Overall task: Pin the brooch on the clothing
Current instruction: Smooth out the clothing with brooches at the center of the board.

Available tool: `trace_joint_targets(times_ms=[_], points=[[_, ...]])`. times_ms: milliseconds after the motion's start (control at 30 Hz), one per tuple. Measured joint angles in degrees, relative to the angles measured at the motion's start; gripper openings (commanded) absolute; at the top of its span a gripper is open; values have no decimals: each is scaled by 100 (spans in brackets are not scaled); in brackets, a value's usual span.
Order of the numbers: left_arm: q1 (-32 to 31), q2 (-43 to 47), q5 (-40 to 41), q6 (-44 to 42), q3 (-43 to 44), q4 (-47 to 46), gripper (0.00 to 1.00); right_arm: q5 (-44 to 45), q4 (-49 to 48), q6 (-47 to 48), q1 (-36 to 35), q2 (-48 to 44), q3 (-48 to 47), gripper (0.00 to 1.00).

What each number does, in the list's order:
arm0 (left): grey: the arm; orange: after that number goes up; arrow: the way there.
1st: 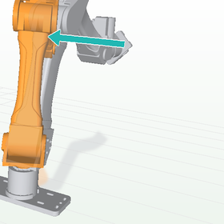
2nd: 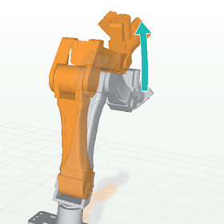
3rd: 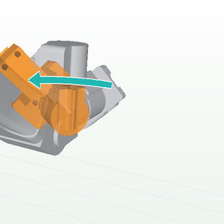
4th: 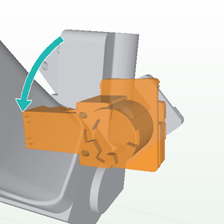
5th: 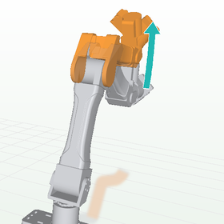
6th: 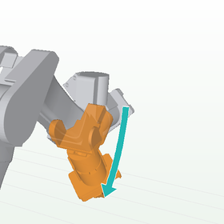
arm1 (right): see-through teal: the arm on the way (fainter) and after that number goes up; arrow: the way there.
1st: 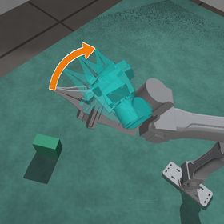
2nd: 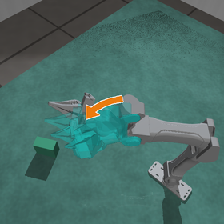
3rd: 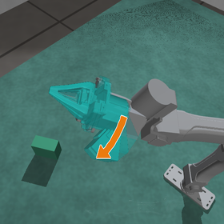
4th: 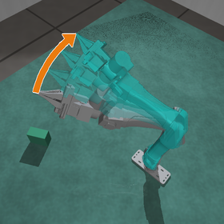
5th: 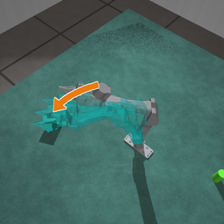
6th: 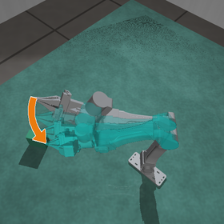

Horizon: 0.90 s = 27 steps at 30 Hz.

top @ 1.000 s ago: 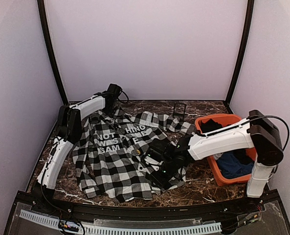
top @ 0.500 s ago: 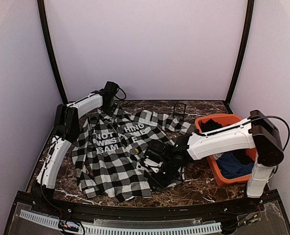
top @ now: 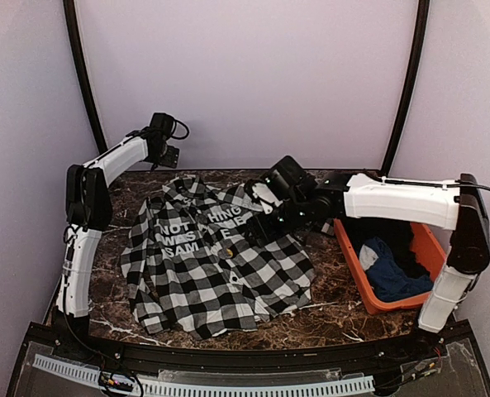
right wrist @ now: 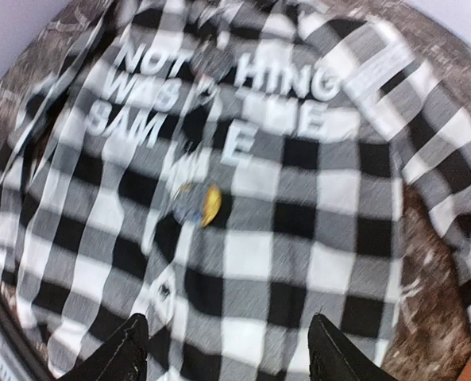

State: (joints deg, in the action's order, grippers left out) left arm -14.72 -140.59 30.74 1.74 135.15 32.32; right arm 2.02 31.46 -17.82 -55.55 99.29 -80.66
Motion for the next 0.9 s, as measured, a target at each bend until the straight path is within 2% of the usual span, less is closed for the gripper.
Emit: trace_joint_targets(times_ms=[33,133,267,367,467,633,900], points=[[-4,85,-92,98,-201,24,100,55,-90,61,149,76,-122,65],[-17,684,-531,459,-1565,-35,100,168,-348,433,601,737,-1008,59],[-26,1685,-1147,879,-3292,-157,91,24,-658,835,938,2037,-2542,48],[-33,2441,-1467,1115,-4225,-337,86,-293,-750,918,1147,3126,-3744,35],[-59,3128,-1672,1279,-4996,-514,85,-599,-752,940,1311,3945,-4562,31],[-83,3390,-1829,1355,-5545,-649,85,-870,-772,911,1499,4953,-5475,30],[-315,2728,-1753,1088,-5499,-374,86,-988,-778,529,1631,5331,-5484,31]])
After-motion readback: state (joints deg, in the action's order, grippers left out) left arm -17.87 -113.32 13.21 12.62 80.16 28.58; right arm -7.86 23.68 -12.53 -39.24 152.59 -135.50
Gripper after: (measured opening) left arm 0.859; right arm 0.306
